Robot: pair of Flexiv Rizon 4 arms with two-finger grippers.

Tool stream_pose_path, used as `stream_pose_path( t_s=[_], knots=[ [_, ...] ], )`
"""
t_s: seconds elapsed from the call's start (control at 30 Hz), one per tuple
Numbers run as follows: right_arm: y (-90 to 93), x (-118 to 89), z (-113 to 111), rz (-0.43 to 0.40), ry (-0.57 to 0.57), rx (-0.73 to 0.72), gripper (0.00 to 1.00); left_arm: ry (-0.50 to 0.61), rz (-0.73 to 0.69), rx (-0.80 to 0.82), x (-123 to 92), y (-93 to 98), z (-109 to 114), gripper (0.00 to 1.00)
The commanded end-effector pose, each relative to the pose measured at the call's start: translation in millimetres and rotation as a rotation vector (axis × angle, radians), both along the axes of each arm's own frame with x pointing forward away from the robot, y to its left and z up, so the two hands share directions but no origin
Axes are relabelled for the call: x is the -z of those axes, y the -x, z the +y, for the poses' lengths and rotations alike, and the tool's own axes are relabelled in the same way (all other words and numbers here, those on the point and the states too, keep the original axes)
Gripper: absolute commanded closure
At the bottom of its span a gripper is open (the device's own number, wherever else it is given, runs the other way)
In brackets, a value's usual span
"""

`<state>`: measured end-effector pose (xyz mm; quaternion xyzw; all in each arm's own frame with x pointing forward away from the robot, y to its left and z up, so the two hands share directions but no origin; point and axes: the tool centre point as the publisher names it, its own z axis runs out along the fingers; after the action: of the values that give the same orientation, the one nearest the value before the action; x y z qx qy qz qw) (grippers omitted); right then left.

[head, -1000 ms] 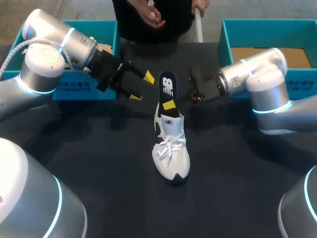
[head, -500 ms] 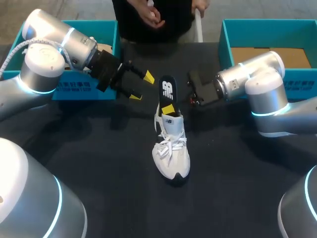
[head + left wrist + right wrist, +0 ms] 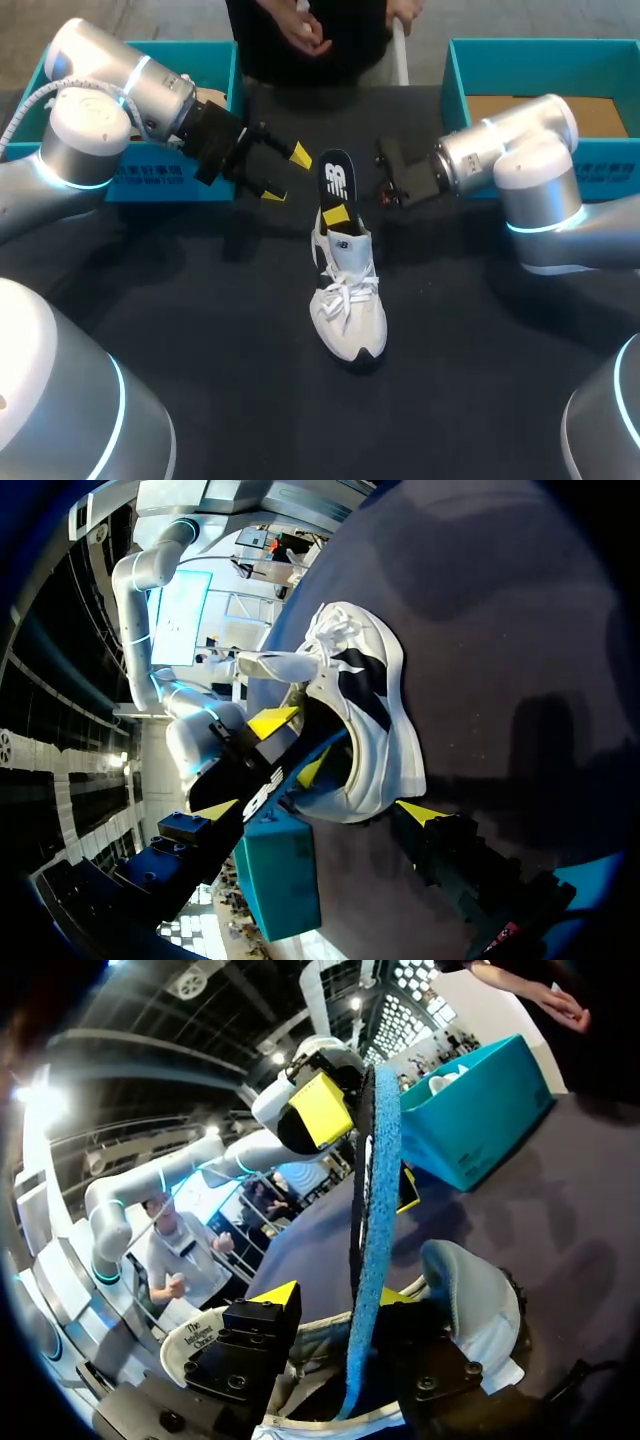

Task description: Take the shoe out of the shoebox, open the shoe tongue, remove and reinsert the insole, then place the shoe into the shoebox

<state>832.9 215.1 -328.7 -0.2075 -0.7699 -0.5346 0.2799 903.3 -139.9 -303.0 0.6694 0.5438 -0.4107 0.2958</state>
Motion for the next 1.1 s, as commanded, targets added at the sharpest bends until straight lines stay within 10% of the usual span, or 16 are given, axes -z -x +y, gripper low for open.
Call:
stream_pose_path(
  t_s=[0.03,0.4,0.53,1.1],
  knots=[
    [3.4,-6.3,-5.7,-0.006,0.019,0.024,0.58,0.002,-0.002,0.000,1.3,-0.3,-0.9,0.00],
    [-6.5,-7.9,-17.9,-0.007,0.041,0.042,0.62,0.002,-0.002,0.000,1.3,-0.3,-0.9,0.00],
    [-10.7,-8.2,-14.1,-0.008,0.045,0.027,1.00,0.002,-0.002,0.000,1.3,-0.3,-0.9,0.00],
    [2.3,4.9,-15.8,0.041,0.115,0.004,1.00,0.002,-0.002,0.000,1.3,-0.3,-0.9,0.00]
  ],
)
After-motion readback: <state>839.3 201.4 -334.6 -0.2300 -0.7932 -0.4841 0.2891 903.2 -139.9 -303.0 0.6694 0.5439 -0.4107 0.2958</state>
